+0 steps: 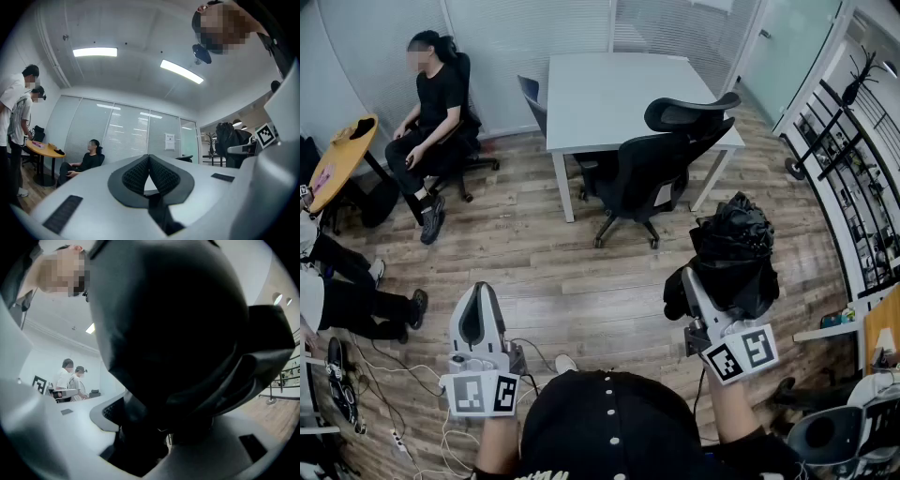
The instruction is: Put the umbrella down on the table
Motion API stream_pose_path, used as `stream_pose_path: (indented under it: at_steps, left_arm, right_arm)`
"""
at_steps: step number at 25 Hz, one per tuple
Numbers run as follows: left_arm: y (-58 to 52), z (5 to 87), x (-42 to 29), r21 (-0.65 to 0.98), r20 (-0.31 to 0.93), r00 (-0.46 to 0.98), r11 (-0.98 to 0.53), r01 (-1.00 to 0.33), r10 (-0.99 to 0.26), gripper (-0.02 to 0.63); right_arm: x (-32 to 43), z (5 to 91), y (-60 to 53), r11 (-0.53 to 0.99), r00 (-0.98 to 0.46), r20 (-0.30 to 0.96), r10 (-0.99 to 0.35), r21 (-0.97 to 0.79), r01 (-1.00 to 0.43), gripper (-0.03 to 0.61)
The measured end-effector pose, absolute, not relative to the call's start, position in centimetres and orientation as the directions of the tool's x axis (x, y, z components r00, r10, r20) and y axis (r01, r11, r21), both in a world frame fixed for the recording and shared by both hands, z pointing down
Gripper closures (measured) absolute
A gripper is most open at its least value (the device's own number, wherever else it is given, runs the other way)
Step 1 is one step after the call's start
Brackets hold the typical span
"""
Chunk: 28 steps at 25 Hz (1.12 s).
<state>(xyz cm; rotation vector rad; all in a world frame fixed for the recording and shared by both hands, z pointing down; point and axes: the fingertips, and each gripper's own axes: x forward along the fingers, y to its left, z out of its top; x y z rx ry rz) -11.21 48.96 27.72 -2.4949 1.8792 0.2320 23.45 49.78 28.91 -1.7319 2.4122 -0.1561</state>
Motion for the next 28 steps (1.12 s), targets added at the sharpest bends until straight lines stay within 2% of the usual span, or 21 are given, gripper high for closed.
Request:
stream_pose_path:
  at_steps: [20, 28]
  left_arm:
    - [47.2, 27.6, -13.1, 0.069, -0.124, 0.315, -0.325, -0.943, -0.941, 0.598]
    - [43.6, 28.2, -17.7, 0.054, -0.117, 0.358, -0.366, -0.929, -0.926, 0.598]
  right_arm:
    - [21.1, 28.7, 48.6, 0.290, -0.274, -0.100, -0.956, -0.210, -0.934, 0.288]
    - [16.6, 29.9, 46.4, 0.245, -0.229, -0.093, -0.969, -0.237, -0.940, 0.288]
